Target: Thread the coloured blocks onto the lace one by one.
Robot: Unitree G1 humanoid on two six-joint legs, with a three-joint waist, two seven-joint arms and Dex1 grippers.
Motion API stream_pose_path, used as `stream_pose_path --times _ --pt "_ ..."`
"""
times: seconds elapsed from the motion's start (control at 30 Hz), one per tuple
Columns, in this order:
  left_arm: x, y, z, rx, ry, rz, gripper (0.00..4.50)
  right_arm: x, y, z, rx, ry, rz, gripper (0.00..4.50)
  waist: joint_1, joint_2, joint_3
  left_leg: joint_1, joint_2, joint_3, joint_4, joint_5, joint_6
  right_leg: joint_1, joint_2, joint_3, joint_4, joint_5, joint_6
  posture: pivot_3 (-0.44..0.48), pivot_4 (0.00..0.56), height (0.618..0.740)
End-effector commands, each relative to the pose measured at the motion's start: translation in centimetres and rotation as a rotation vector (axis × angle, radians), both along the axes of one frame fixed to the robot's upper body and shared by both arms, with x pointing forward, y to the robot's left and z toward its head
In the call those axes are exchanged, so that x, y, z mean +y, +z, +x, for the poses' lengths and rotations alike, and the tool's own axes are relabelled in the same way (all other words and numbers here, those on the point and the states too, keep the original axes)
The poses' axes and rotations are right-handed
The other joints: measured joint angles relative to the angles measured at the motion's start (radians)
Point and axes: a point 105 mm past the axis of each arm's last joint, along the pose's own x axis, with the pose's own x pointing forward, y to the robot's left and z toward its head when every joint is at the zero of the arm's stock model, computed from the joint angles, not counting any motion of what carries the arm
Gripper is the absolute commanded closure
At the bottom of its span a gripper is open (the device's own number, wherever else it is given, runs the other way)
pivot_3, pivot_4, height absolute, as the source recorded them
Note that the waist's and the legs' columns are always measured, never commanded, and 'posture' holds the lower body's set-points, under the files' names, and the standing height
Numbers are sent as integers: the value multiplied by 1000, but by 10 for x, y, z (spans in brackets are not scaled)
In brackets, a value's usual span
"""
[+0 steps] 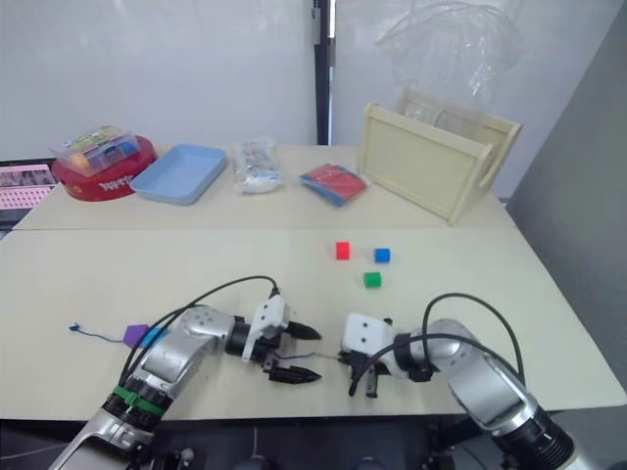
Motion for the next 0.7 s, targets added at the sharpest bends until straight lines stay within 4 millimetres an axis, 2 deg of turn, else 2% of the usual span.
stream_pose_path --times 0.03,0.27,0.33,0.7 --pt "-2 0 0 -14 -3 -4 1688 2 10 0 -41 12 11 4500 0 0 0 0 0 0 0 0 0 0 0 0 0 0 0 0 150 740" --pt "-2 -2 -1 -15 -7 0 3999 1 10 -1 -40 8 9 4500 0 0 0 0 0 0 0 0 0 0 0 0 0 0 0 0 150 740" --pt "-2 -1 -1 -17 -5 -1 4486 1 10 -1 -39 8 10 4500 0 0 0 0 0 0 0 0 0 0 0 0 0 0 0 0 150 740" --pt "-5 4 1 -24 0 -32 4486 2 6 -7 -11 25 5 4500 0 0 0 0 0 0 0 0 0 0 0 0 0 0 0 0 150 740"
